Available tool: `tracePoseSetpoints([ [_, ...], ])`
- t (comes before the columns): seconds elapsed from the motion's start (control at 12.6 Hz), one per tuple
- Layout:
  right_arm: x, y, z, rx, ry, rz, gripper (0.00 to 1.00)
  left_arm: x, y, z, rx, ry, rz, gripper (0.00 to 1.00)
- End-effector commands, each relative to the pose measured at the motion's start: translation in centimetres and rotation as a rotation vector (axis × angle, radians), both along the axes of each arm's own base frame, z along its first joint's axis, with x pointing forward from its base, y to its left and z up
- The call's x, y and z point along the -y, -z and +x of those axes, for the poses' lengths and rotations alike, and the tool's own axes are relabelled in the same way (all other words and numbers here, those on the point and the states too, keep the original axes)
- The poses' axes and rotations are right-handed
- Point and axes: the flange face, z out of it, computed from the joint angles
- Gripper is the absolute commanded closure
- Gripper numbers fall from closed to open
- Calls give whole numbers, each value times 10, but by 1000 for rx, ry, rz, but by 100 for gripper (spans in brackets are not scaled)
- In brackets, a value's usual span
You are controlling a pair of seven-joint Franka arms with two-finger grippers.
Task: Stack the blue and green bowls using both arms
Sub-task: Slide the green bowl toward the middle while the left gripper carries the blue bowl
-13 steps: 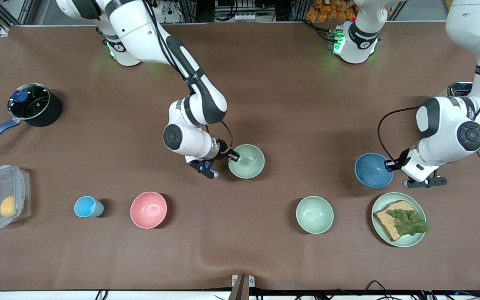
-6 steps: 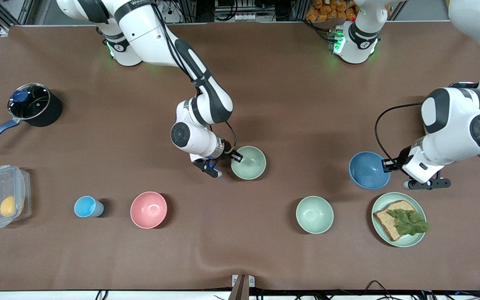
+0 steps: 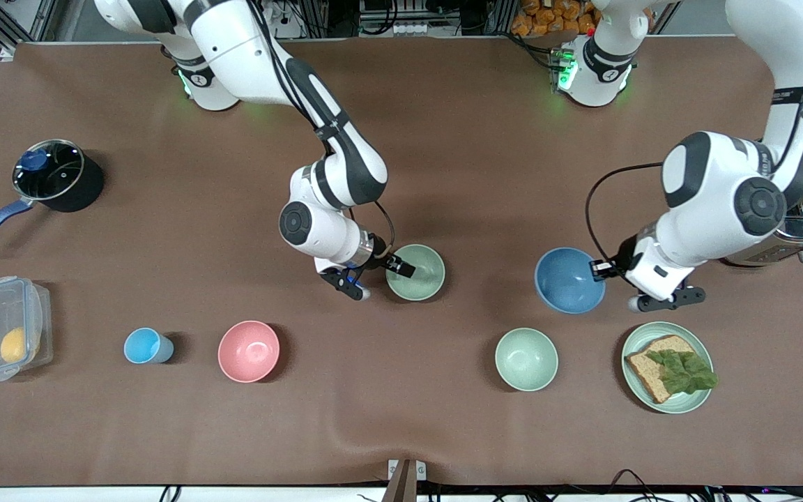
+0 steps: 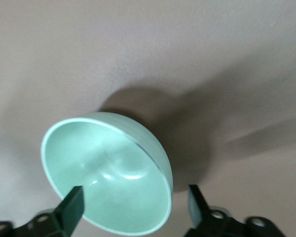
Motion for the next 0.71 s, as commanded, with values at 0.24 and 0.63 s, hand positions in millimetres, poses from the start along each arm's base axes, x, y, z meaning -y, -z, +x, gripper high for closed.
tracePoseSetpoints([
  [0.24,42,-37,13,-48,-74,1,0,63,-5,-11,-34,-77,-32,100],
  [0.63,63,-7,41,-162,296,23,0,150,11,-12,-85,-167,-59,100],
])
